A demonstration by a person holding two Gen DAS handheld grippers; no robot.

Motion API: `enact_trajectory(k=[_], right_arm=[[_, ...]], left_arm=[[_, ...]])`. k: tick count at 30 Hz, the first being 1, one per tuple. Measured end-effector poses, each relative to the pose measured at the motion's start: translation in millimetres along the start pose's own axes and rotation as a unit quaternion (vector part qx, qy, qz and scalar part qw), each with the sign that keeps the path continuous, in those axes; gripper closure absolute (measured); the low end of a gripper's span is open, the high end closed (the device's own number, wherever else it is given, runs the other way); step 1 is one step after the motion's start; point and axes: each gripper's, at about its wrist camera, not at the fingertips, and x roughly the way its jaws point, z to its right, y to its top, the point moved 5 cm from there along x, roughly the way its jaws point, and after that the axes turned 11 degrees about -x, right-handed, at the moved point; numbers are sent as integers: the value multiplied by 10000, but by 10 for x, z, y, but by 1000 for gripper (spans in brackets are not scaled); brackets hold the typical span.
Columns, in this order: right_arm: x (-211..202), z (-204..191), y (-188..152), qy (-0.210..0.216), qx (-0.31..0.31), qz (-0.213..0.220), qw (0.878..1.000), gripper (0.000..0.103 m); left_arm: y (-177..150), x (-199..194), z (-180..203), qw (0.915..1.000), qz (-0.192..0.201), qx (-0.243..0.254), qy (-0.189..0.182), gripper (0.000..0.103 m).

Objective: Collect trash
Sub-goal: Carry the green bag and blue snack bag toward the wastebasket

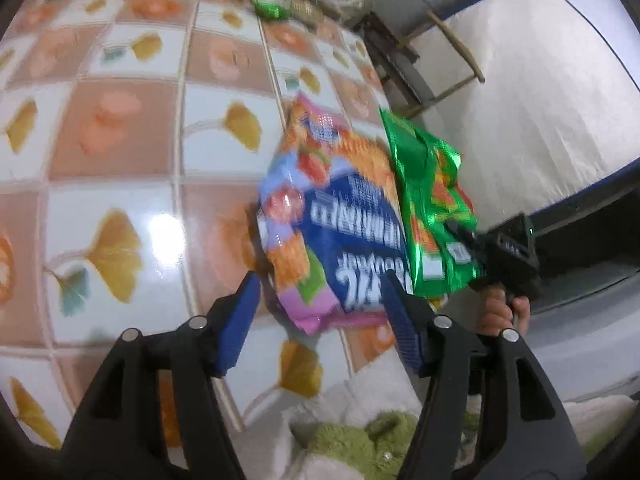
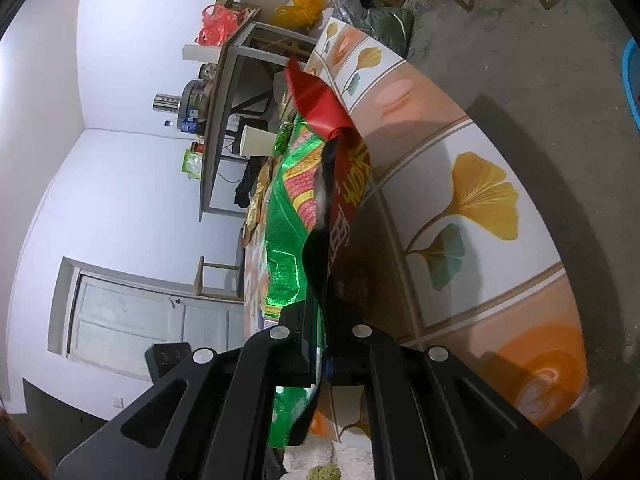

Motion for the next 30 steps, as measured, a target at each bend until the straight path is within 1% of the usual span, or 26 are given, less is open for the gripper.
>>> enact_trajectory(k=[1,5,7,9,12,13,17,21,23,26,28,30], right_arm=[[3,1,0,-7,-10,-12,10000,100],[28,5,-4,-28,-48,-41,10000,100],[44,12,-15,-10,-43,-51,10000,100],[51,26,-25,-25,-37,-62,10000,100],[54,34,-20,-57,-45,-79,9999,100],[53,37,-18,-63,-47,-85,9999,100],[65,52,-11,-91,-45,-117,9999,100],[99,49,-24,-124,-60,-158,9998,100],[118,44,-32,-160,-77,-173,9997,100],[136,40,-30,-179,-72,-186,9996,100],[140,34,-22,-186,-80,-195,9996,100],[147,28,-19,-195,-92,-206,9996,100]], left_arm=[[32,-37,-19,10000,51,-59,7,39],[384,43,-111,9989,236,-408,-27,39],[485,124,-140,9983,149,-544,-141,39],[575,224,-202,9969,45,-782,-110,40],[621,347,-198,9965,-80,-828,-44,41],[615,385,-185,9963,-179,-835,-92,41],[553,442,-158,9941,-431,-912,-387,41],[490,417,-198,9918,-498,-1027,-583,41],[470,409,-213,9895,-527,-1121,-741,41],[443,401,-225,9829,-610,-1301,-1148,41],[421,400,-228,9758,-690,-1437,-1496,41],[388,408,-210,9695,-777,-1467,-1802,41]])
